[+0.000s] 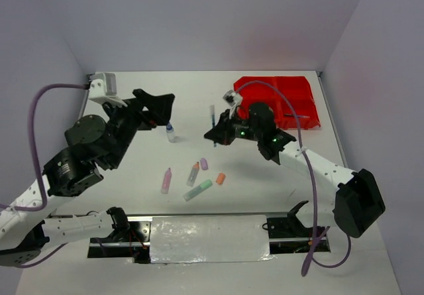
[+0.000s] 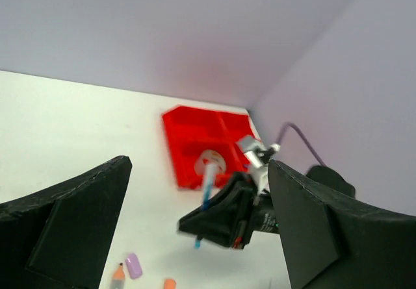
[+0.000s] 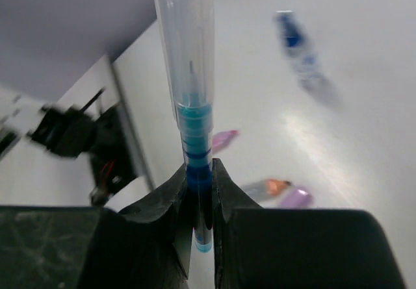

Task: Sort the stationery into containers
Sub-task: Place the pen in the storage box.

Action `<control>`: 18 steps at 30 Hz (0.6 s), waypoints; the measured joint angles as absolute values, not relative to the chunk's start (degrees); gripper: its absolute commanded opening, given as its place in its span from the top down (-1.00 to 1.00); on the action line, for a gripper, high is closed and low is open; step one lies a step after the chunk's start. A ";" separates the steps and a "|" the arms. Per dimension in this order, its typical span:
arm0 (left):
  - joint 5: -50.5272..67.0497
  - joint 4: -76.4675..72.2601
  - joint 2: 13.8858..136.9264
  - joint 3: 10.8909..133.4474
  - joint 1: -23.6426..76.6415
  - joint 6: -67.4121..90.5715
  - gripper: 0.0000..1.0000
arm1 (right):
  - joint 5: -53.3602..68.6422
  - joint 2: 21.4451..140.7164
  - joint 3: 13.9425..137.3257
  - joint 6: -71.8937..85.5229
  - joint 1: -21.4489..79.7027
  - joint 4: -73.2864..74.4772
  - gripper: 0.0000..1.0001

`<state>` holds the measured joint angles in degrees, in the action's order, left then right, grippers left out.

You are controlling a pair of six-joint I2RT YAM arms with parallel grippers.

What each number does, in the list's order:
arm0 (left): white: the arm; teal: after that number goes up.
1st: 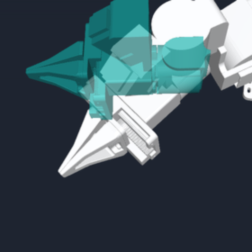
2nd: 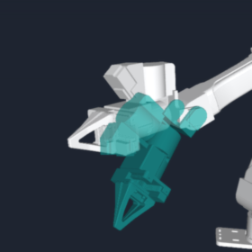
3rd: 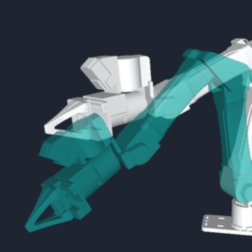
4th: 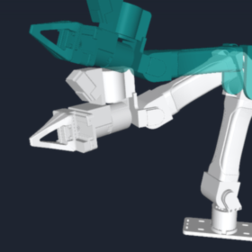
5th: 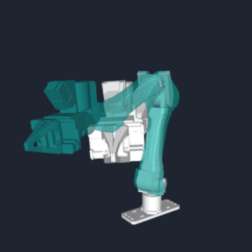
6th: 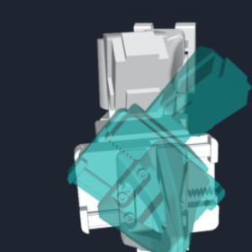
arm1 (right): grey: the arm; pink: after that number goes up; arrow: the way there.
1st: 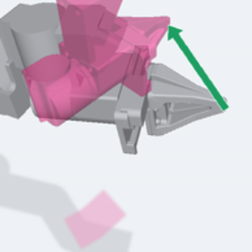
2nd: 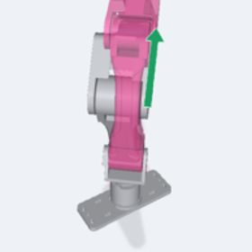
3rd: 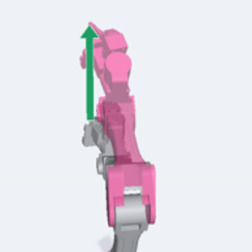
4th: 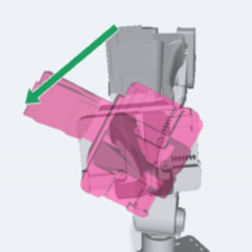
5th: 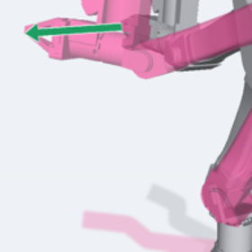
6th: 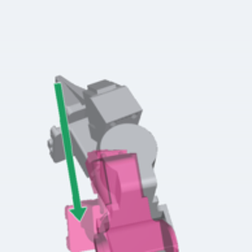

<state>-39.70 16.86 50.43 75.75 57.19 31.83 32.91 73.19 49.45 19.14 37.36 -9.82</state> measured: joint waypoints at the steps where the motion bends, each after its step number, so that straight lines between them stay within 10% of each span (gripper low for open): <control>1: -41.85 18.57 51.05 78.00 57.19 32.18 -0.99 | 31.22 73.19 49.28 20.25 35.03 -9.37 1.00; 18: -44.62 42.41 39.81 61.01 57.19 34.98 -0.99 | -7.31 87.15 62.70 47.62 -6.09 6.68 0.95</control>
